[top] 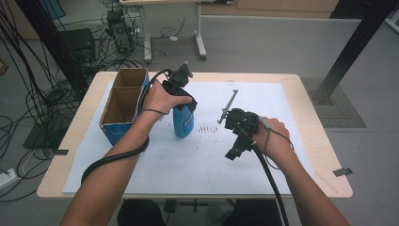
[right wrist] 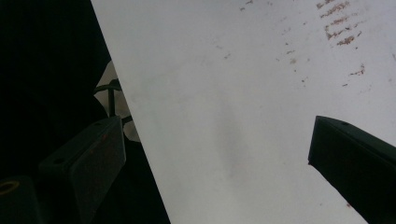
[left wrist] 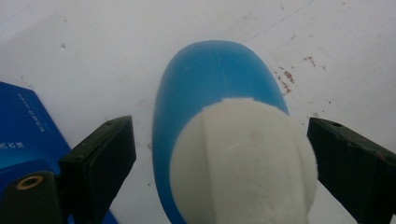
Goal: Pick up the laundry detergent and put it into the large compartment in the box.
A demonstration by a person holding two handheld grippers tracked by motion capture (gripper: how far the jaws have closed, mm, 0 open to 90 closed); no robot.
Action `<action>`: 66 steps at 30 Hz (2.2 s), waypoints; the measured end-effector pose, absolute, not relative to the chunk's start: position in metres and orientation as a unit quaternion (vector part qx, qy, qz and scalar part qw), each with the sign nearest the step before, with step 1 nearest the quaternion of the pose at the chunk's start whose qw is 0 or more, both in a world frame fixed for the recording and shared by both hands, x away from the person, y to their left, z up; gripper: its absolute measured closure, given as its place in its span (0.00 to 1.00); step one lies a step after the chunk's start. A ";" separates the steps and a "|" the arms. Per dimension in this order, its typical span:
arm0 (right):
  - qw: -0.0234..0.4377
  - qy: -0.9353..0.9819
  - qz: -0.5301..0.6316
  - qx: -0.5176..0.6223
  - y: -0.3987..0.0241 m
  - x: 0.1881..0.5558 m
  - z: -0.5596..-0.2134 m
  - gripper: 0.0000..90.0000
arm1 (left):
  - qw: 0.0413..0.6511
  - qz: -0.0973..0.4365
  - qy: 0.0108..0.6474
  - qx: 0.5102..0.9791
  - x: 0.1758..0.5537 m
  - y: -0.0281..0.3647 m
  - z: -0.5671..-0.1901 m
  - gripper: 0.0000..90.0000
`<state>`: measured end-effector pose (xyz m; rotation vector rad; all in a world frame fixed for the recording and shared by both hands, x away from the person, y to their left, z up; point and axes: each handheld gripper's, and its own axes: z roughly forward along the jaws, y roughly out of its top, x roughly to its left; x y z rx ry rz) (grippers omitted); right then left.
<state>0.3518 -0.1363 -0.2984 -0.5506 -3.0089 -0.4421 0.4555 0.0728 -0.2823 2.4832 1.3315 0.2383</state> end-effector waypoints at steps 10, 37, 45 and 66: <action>0.026 -0.973 -0.145 -0.177 -0.135 0.352 -0.299 0.04 | 0.155 0.083 0.466 0.867 0.456 0.072 -0.282 0.11; 0.025 -0.974 -0.144 -0.176 -0.135 0.352 -0.299 0.04 | 0.142 0.083 0.485 0.859 0.460 0.072 -0.283 0.30; 0.025 -0.974 -0.143 -0.176 -0.135 0.352 -0.299 0.04 | 0.143 0.080 0.485 0.859 0.459 0.069 -0.281 0.40; 0.023 -0.974 -0.142 -0.174 -0.134 0.352 -0.299 0.04 | 0.140 0.085 0.489 0.857 0.457 0.068 -0.281 0.42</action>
